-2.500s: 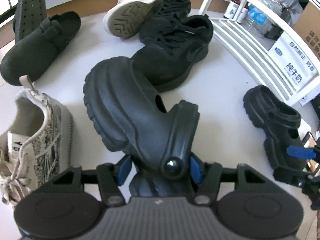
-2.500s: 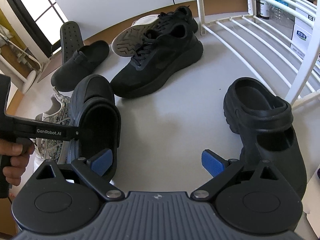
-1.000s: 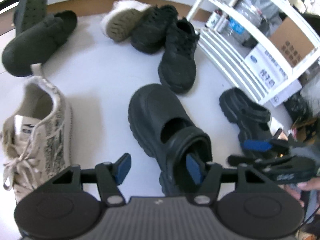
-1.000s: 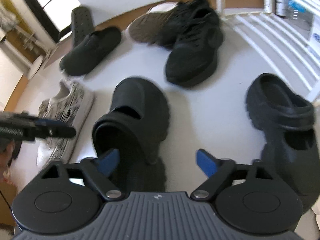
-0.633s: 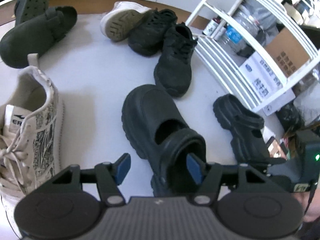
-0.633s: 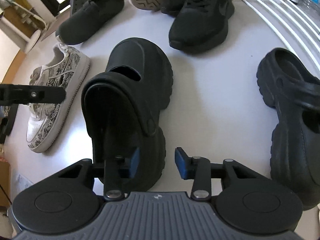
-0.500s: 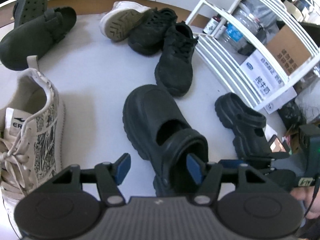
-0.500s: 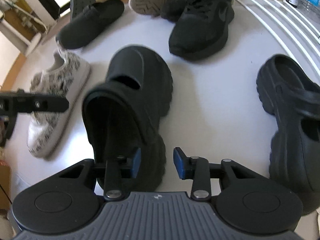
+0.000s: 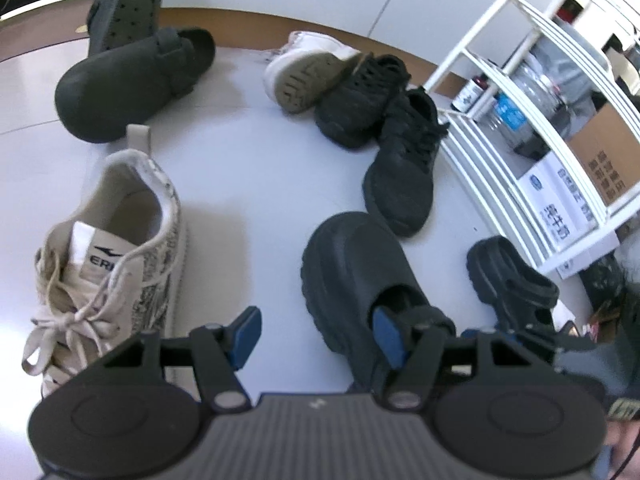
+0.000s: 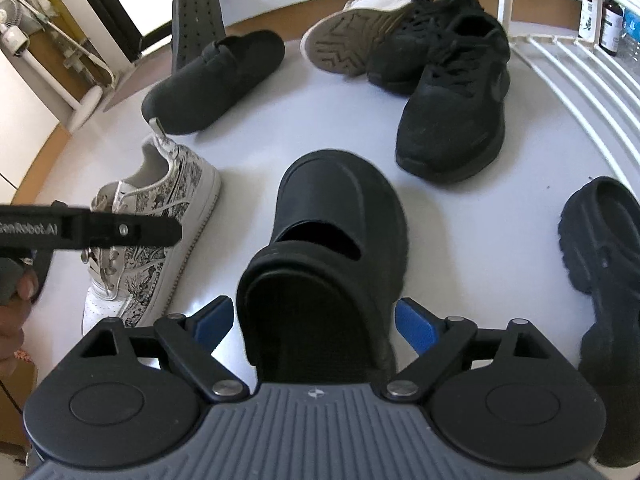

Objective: Organize scattered shoes
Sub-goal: 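Lift the black clog with the right gripper and carry it toward the rack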

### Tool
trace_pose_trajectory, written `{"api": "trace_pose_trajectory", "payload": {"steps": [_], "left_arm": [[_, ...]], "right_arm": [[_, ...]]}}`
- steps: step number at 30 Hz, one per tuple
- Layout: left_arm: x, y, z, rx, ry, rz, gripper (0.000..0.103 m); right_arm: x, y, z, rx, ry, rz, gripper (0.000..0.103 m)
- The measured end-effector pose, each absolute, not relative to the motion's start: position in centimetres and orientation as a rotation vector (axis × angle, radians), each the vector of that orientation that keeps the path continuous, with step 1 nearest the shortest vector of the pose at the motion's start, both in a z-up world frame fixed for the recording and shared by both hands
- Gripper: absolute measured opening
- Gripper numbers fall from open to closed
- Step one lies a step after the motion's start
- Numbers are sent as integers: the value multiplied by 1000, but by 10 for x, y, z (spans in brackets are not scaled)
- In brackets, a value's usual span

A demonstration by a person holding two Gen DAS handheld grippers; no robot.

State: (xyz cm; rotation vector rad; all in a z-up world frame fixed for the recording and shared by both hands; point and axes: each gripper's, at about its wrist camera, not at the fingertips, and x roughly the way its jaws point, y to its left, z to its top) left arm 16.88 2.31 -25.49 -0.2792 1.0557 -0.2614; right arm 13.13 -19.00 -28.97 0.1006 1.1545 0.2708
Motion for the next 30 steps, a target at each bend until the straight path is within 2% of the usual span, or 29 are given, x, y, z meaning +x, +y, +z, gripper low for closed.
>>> {"api": "trace_pose_trajectory", "payload": {"steps": [9,30], "left_arm": [[168,32,-256,-290,1055,-256,65],[169,17,-265,-253,1092,-278,66]], "right_arm": [[147,-168,-296,27,1128,225,98],[132,-241,-298,36,1153,187,96]]}}
